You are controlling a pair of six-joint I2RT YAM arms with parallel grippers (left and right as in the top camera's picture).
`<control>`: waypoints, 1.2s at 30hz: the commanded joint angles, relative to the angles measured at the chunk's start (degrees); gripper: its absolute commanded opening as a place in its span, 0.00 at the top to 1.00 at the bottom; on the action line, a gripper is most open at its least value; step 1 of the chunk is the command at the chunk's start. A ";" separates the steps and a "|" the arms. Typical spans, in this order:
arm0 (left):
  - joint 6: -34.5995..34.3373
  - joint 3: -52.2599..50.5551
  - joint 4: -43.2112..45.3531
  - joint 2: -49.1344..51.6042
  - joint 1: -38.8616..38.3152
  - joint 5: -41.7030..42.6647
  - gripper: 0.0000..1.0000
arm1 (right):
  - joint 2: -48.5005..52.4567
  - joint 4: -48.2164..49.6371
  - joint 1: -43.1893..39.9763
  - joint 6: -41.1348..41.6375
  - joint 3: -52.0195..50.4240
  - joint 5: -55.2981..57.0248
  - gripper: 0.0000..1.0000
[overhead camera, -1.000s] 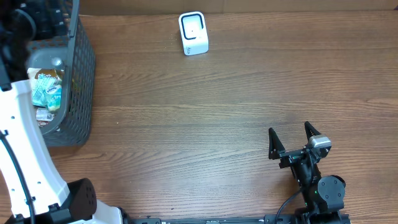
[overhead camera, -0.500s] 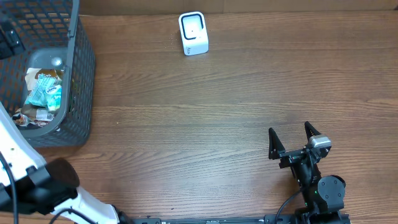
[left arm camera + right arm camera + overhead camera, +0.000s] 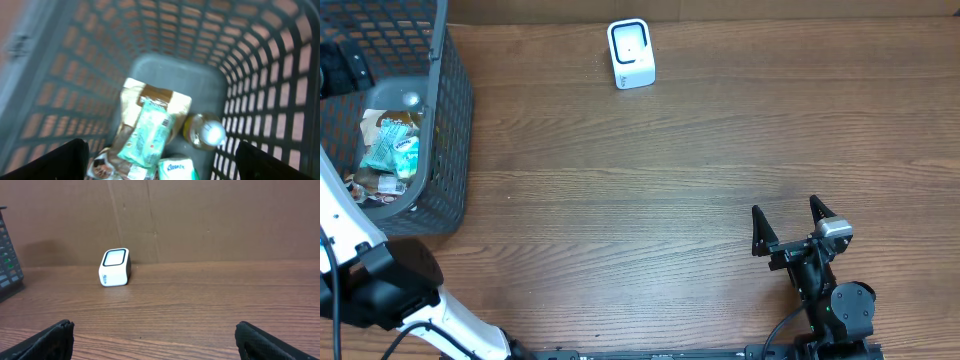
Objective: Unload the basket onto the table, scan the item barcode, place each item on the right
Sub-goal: 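Lower the left gripper into the basket and grasp the yellow bottle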
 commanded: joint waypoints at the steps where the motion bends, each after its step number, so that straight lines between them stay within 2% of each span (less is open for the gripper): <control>1: 7.06 0.94 -1.14 4.79 -0.74 4.37 0.08 | -0.50 0.13 -0.24 -0.07 -0.61 0.26 0.00; 7: 12.00 0.94 -3.26 10.36 -1.25 12.50 0.06 | -0.50 0.13 -0.24 -0.07 -0.61 0.26 0.00; 19: 13.66 0.90 -3.45 17.18 -3.93 11.30 0.08 | -0.50 0.13 -0.24 -0.07 -0.61 0.26 0.00; 21: 12.79 0.90 -3.48 18.12 -4.13 9.46 0.09 | -0.50 0.13 -0.24 -0.07 -0.61 0.26 0.00; 23: 11.34 0.85 -3.48 19.37 -4.24 7.23 0.17 | -0.50 0.13 -0.24 -0.07 -0.61 0.28 0.00; 31: 10.62 0.31 -3.45 19.91 -4.24 7.26 0.22 | -0.50 0.13 -0.24 -0.07 -0.61 0.26 0.00; 33: 10.60 0.28 -3.63 19.91 -4.24 7.26 0.25 | -0.50 0.13 -0.24 -0.07 -0.61 0.26 0.00; 34: 10.58 0.20 -3.76 19.91 -4.24 7.26 0.30 | -0.50 0.13 -0.24 -0.07 -0.61 0.28 0.00; 36: 10.19 -0.17 -3.61 19.91 -4.24 7.23 0.31 | -0.50 0.13 -0.24 -0.07 -0.61 0.28 0.00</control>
